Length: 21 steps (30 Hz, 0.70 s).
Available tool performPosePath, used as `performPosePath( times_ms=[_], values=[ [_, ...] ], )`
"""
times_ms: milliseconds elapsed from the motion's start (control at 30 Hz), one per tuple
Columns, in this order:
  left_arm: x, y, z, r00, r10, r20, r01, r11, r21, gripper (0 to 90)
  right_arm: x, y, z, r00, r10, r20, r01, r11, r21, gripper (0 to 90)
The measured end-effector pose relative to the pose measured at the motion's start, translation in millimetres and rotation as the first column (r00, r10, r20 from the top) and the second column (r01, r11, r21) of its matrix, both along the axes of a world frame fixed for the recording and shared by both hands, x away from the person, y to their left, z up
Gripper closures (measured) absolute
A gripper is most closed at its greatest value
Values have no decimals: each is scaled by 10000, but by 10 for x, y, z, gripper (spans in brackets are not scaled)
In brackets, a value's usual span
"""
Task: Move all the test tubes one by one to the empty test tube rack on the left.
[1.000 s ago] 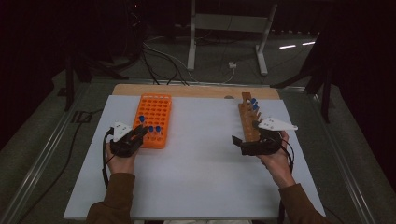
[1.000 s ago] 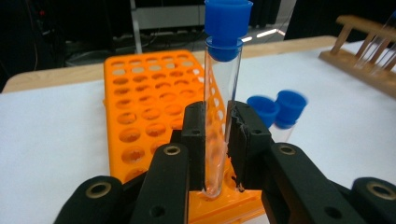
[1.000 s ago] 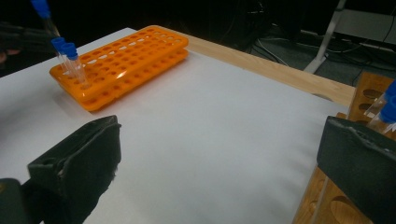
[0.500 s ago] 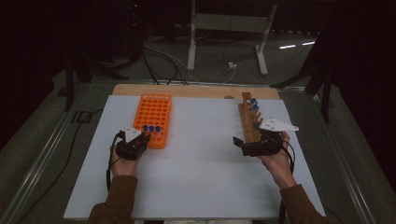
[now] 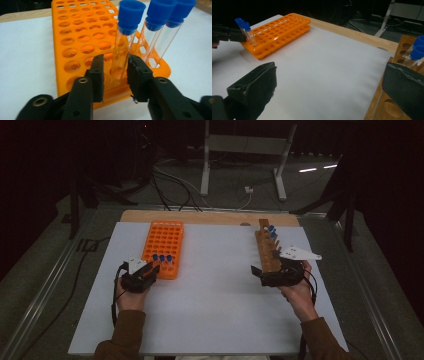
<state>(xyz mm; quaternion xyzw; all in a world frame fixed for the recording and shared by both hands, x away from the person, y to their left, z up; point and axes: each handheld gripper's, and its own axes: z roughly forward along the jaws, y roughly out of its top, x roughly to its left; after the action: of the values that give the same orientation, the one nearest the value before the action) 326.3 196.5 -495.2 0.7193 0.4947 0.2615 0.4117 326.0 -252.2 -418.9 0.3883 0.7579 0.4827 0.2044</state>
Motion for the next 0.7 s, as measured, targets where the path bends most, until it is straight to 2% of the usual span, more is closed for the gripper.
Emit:
performPosePath(
  times_ms=[167, 300, 467, 567, 633, 700],
  values=[
    [-107, 36, 86, 9988, 119, 484, -103, 9994, -325, 554, 3, -18, 3, 10000, -49, -5, 49, 10000, 7, 0],
    [-197, 40, 157, 9962, -302, 820, 382, 9945, -976, 506, 3, -21, 9, 10000, -70, 18, 70, 10000, -31, 0],
    [-294, -8, 208, 9945, -440, 949, 563, 9898, -1310, 263, 19, -40, 15, 9999, -147, 33, 147, 9999, -29, 0],
    [-350, -15, 227, 9948, -269, 986, 406, 9893, -1399, 134, 42, -66, 20, 9996, -285, 23, 286, 9996, -91, 0],
    [-364, -25, 247, 9961, -178, 867, 300, 9894, -1421, 25, 55, -87, 33, 9993, -377, 28, 377, 9991, -192, 0],
    [-377, -29, 268, 9960, -263, 858, 393, 9873, -1536, 7, 68, -109, 55, 9992, -405, 64, 407, 9987, -313, 0]
  ],
)
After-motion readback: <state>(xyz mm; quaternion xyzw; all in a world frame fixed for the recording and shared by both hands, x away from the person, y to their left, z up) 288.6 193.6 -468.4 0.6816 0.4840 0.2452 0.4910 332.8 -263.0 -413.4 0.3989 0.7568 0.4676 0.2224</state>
